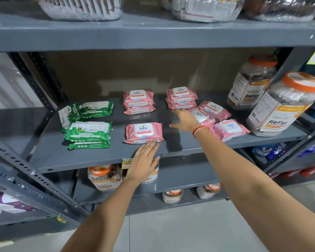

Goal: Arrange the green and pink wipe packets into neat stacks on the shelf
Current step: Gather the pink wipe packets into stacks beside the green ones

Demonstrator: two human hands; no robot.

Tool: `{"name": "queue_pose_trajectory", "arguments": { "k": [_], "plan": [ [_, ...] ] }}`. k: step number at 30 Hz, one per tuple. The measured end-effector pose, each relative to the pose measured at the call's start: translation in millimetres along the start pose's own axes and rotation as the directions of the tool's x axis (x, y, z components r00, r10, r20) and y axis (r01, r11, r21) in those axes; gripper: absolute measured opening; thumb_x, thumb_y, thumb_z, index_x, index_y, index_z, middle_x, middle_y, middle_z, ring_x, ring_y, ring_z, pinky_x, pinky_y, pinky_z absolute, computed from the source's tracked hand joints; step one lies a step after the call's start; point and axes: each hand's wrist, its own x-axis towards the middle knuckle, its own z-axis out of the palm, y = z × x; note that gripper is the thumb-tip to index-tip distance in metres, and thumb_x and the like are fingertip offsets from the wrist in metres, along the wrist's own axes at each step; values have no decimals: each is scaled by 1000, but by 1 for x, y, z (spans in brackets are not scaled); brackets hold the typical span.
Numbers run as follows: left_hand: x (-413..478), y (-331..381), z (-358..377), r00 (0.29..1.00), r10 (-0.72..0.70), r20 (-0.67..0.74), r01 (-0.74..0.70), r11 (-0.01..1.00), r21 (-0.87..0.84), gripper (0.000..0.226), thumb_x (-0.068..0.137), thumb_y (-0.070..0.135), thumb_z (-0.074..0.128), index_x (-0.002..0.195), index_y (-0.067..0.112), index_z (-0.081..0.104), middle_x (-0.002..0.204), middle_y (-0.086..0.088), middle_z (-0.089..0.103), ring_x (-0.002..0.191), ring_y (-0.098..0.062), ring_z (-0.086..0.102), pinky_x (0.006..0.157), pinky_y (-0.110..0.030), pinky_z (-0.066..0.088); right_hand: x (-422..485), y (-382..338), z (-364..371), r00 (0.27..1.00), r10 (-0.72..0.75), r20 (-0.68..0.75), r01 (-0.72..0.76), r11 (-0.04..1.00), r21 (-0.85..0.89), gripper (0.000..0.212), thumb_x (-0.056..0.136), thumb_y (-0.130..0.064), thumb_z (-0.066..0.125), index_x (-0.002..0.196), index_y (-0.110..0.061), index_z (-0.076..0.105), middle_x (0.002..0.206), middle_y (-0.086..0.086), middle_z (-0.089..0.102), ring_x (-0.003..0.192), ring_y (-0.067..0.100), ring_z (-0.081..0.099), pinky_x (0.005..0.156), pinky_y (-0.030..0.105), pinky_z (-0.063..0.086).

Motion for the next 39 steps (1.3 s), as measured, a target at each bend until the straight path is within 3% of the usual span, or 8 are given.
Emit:
{"name": "queue_pose_trajectory", "arguments": {
  "k": [5, 11, 17, 21, 26, 31, 35, 39],
  "plan": [
    [26, 25, 19, 996, 86, 21, -86, 996, -22, 45, 97, 29, 41, 139, 11, 37, 148, -5, 36, 139, -17, 27, 114, -29, 14, -9, 46, -7, 980, 176, -96, -183, 980, -75, 57, 84, -27, 67, 132, -5, 47, 131, 20, 52, 120, 38, 50, 98, 42, 44],
    [31, 24, 33, 997, 77, 30, -76, 997, -22, 43, 99, 26, 38, 140, 14, 35, 150, -1, 33, 140, -13, 24, 113, -23, 8, -8, 75, -8, 924, 372, -87, -380, 919, -103, 74, 79, -41, 70, 136, -6, 38, 138, 19, 42, 127, 37, 41, 103, 47, 38],
    [32, 21, 33, 997, 77, 12, -77, 997, -30, 40, 99, 19, 39, 139, 17, 38, 148, 1, 36, 138, -10, 27, 111, -18, 5, -2, 73, -4, 912, 407, -45, -410, 907, -93, 79, 81, -36, 69, 141, -5, 29, 142, 20, 38, 130, 38, 40, 109, 49, 35],
    [32, 21, 33, 998, 68, 8, -68, 997, -27, 40, 99, 19, 38, 140, 18, 37, 149, 3, 34, 139, -9, 25, 111, -18, 5, 0, 62, -7, 898, 440, 18, -433, 890, -143, 90, 72, -31, 77, 142, -3, 27, 142, 20, 37, 133, 37, 36, 108, 51, 35],
    [35, 21, 29, 996, 82, 29, -81, 996, -23, 41, 100, 19, 37, 141, 17, 35, 150, 3, 31, 139, -8, 24, 111, -17, 5, 4, 54, -9, 886, 458, 73, -450, 887, -101, 107, 69, -56, 74, 146, -5, 22, 148, 20, 29, 139, 38, 27, 111, 51, 29],
    [27, 16, 21, 995, 94, 24, -93, 995, -41, 41, 95, 10, 47, 135, 14, 44, 145, -1, 41, 136, -12, 33, 112, -20, 15, 2, 51, 0, 884, 468, -7, -467, 882, -65, 85, 68, -47, 77, 134, -5, 43, 133, 17, 50, 125, 36, 46, 103, 47, 40],
    [8, 3, 5, 999, -10, -52, 7, 998, -59, 30, 95, 17, 47, 122, 10, 58, 131, -5, 57, 127, -18, 46, 106, -34, 34, 4, 30, -2, 899, 434, -53, -435, 901, 1, 76, 66, -48, 77, 124, -7, 51, 124, 15, 57, 118, 35, 51, 98, 45, 45],
    [-13, -17, -10, 987, -110, -113, 106, 993, -43, 27, 94, 16, 50, 117, 9, 61, 126, -6, 61, 124, -20, 49, 102, -38, 37, 14, -4, -9, 947, 319, -44, -315, 946, 72, 76, 64, -52, 78, 119, -7, 52, 120, 14, 60, 111, 34, 56, 94, 43, 48]
  ]
}}
